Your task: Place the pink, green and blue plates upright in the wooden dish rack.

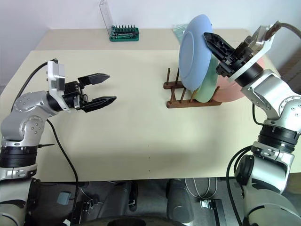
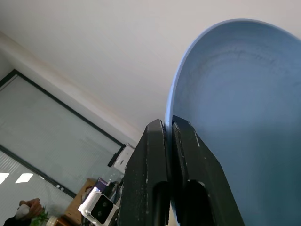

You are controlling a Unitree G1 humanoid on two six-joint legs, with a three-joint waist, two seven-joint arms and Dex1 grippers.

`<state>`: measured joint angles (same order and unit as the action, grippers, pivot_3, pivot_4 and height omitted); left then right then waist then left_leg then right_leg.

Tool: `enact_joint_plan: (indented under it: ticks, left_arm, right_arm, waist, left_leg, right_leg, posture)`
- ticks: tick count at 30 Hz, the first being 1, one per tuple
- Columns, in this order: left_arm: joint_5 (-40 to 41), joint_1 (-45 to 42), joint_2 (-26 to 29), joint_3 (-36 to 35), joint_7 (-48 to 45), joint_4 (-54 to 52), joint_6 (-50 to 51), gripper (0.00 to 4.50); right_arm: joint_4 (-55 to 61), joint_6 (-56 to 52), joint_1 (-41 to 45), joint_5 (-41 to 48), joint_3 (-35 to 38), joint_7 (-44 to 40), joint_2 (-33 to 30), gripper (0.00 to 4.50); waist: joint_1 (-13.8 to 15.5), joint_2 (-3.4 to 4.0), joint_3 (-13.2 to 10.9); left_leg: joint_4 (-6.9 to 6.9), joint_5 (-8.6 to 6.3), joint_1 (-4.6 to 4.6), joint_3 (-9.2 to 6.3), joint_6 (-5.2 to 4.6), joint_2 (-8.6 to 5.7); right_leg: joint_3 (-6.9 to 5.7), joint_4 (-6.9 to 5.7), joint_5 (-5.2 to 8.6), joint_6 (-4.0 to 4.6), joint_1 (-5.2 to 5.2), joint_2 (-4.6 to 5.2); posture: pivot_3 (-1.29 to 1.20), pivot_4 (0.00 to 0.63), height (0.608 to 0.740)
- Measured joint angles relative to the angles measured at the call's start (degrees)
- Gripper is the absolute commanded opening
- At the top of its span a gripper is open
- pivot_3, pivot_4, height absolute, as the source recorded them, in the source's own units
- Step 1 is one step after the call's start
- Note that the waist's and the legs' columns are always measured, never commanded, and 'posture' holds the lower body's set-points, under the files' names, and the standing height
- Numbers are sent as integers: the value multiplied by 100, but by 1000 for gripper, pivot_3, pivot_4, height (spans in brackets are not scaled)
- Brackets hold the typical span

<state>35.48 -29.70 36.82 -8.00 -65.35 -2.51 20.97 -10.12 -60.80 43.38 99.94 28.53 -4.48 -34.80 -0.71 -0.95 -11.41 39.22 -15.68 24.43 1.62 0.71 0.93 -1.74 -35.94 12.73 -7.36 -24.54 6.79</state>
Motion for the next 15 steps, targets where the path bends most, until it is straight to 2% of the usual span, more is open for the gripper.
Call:
enact_joint_plan:
  ticks: [15]
  left_arm:
    - [1,-2,-1,41,5,2,-1,4444]
  right_arm:
    - [193,267,145,621,-63,231,54,0]
  waist:
    - [8,0,0]
  left_leg:
    - [0,0,1,0,0,0]
  right_leg:
    - [0,1,0,0,0,0]
  posture:
    - [0,150,724]
